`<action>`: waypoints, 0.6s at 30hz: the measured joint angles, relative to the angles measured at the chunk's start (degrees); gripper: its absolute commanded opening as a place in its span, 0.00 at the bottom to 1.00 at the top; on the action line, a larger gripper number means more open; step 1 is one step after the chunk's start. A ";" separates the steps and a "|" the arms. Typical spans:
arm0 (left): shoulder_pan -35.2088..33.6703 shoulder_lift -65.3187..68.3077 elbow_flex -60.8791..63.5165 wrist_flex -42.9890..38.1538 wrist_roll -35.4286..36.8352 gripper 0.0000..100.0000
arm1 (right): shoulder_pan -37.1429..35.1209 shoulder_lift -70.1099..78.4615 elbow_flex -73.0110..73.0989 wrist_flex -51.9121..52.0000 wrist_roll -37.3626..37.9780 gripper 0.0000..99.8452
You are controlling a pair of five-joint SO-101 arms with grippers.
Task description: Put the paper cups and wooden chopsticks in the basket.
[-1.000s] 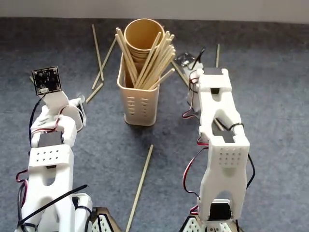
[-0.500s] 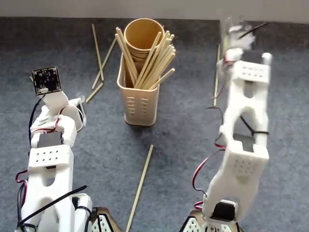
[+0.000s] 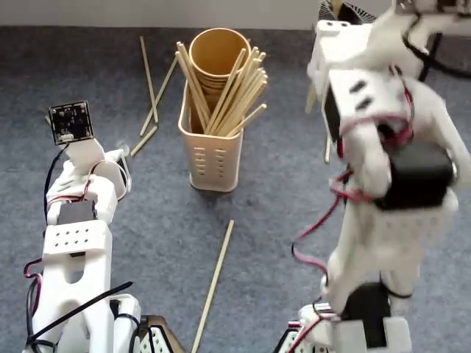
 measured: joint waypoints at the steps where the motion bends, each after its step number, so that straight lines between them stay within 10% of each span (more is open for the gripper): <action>1: 0.00 0.00 0.00 0.00 0.00 0.19 | -1.23 -1.49 0.00 -0.62 -0.62 0.01; 18: 0.00 0.00 0.00 0.00 0.00 0.19 | -20.92 -11.96 29.98 -12.48 2.11 0.01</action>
